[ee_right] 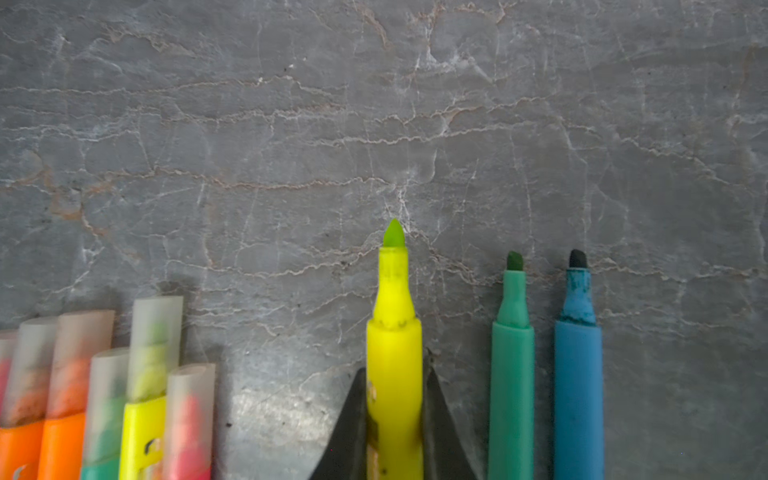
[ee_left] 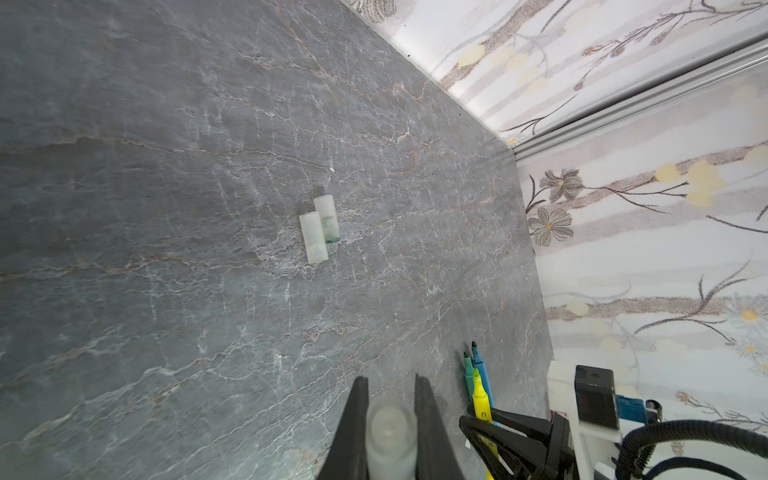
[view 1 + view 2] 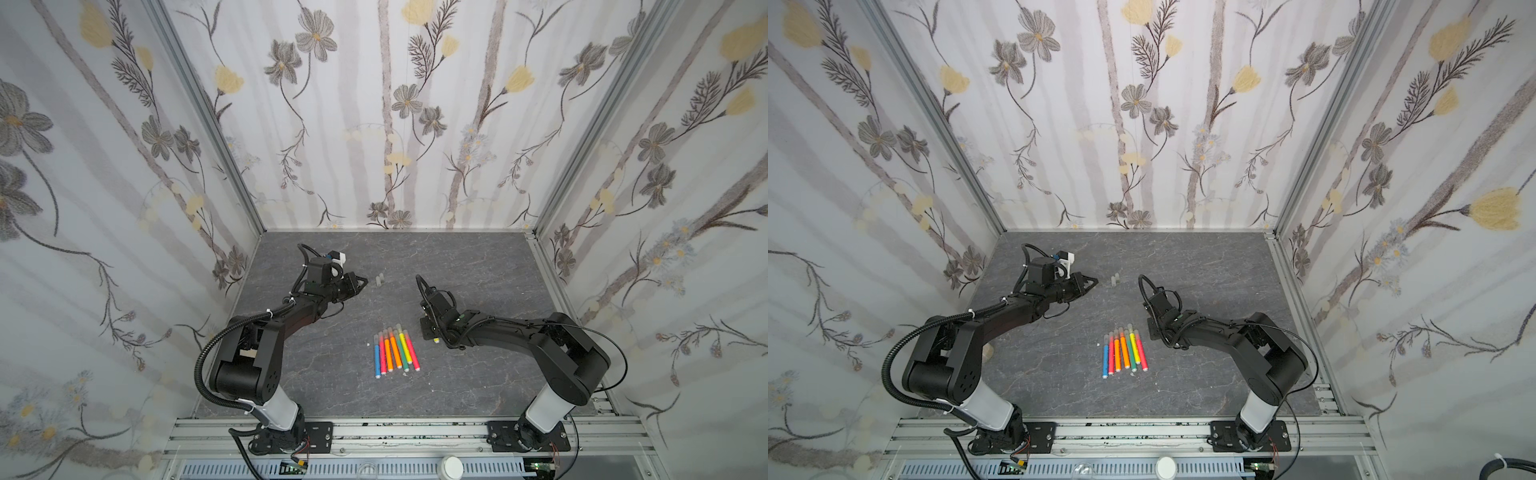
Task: Open the pen caps
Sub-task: 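Lay the yellow marker beside the green one while the left gripper carries the cap, then lower the left gripper and set the yellow cap beside the other caps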
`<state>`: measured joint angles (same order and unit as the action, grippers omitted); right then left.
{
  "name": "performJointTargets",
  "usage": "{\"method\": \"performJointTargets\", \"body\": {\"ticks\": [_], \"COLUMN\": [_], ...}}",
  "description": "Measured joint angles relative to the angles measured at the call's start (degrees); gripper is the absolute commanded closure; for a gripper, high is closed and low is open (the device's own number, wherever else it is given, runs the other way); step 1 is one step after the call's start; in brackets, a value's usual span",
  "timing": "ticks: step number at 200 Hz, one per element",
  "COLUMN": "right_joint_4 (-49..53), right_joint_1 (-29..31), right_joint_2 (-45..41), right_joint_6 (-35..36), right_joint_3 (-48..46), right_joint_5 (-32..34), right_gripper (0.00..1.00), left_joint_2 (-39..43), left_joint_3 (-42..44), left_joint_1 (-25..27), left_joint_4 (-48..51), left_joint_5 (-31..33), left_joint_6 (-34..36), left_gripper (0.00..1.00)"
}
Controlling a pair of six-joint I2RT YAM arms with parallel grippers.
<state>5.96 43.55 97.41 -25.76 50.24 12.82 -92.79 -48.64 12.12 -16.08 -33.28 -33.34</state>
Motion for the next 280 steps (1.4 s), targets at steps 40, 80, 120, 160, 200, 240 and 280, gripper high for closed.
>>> {"method": "performJointTargets", "body": {"ticks": [40,80,120,160,200,240,280], "right_joint_4": [1.44,2.43,3.13,3.32,3.37,3.56,3.63], "right_joint_1": [0.00,0.00,0.02,0.07,0.22,0.22,0.50], "right_joint_2": [1.05,1.27,1.29,1.29,1.22,-0.42,-5.73], "right_joint_6": [0.74,0.76,0.81,0.96,0.98,1.44,2.27], "right_joint_3": [0.55,0.59,0.92,0.92,0.92,1.01,1.01], "right_joint_5": [1.86,3.13,3.80,4.22,4.50,5.68,5.73], "right_gripper": [0.91,0.85,0.80,0.76,0.76,0.72,0.67], "left_joint_2": [-0.02,-0.04,-0.04,-0.42,-2.47,-7.67,-15.37], "left_joint_3": [0.94,1.40,1.60,1.84,1.60,-2.32,-8.70], "left_joint_1": [-0.87,-1.11,-1.20,-1.31,-1.31,-1.31,-0.98], "left_joint_4": [-0.11,-0.46,-0.83,-0.87,-1.29,-1.49,-1.68], "left_joint_5": [-0.46,-0.87,-0.96,-1.03,-0.96,-0.42,-0.20], "left_joint_6": [0.39,0.42,0.42,0.44,0.59,1.03,1.03], "left_gripper": [1.00,1.00,1.00,1.00,1.00,1.00,1.00]}}
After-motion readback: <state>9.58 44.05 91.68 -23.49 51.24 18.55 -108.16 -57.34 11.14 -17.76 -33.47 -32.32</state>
